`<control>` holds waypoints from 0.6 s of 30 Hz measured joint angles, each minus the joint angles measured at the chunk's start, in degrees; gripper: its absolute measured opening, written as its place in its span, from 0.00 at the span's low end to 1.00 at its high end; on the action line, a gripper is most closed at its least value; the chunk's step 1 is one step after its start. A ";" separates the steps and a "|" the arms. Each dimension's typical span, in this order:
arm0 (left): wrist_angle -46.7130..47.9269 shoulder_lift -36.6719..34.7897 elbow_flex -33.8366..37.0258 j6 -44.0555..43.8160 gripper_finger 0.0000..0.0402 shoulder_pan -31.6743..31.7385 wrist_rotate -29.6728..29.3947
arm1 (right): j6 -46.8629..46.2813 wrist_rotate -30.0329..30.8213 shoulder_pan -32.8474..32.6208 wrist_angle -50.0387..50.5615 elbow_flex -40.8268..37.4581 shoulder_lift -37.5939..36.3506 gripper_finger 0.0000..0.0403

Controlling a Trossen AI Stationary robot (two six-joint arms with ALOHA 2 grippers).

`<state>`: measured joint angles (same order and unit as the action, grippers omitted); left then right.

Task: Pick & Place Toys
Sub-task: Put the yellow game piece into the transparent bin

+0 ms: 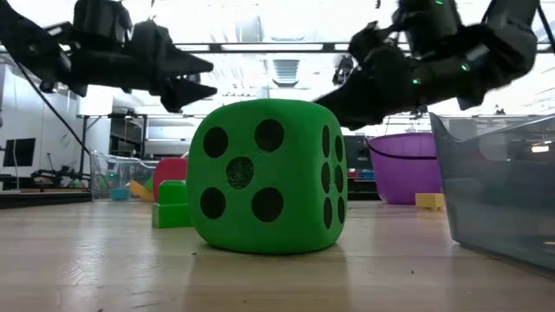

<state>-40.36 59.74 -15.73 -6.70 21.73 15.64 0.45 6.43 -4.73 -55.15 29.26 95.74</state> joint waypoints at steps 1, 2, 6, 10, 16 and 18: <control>0.26 0.18 0.00 1.36 0.92 -3.39 -2.44 | 0.02 1.66 0.02 5.55 1.37 -1.12 0.52; 0.39 0.40 -0.02 2.62 0.92 -6.68 -4.78 | -0.04 3.40 0.02 11.45 2.81 -2.35 0.52; 1.06 0.46 0.00 5.01 0.93 -17.44 -12.18 | -3.43 8.48 -0.02 37.61 10.41 -6.11 0.52; 1.37 0.52 0.31 4.99 0.93 -24.51 -16.33 | -8.22 8.92 -0.13 63.11 18.23 -7.01 0.52; 1.31 1.05 1.72 5.03 0.93 -27.49 -18.75 | -13.44 8.95 0.47 88.40 25.38 -6.62 0.52; 0.97 1.05 2.37 5.96 0.93 -27.26 -19.85 | -14.96 8.95 0.94 94.46 26.64 -6.34 0.52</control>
<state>-39.39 60.80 -13.36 -0.74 -5.53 -4.21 -14.51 15.38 -3.80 39.31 55.90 89.41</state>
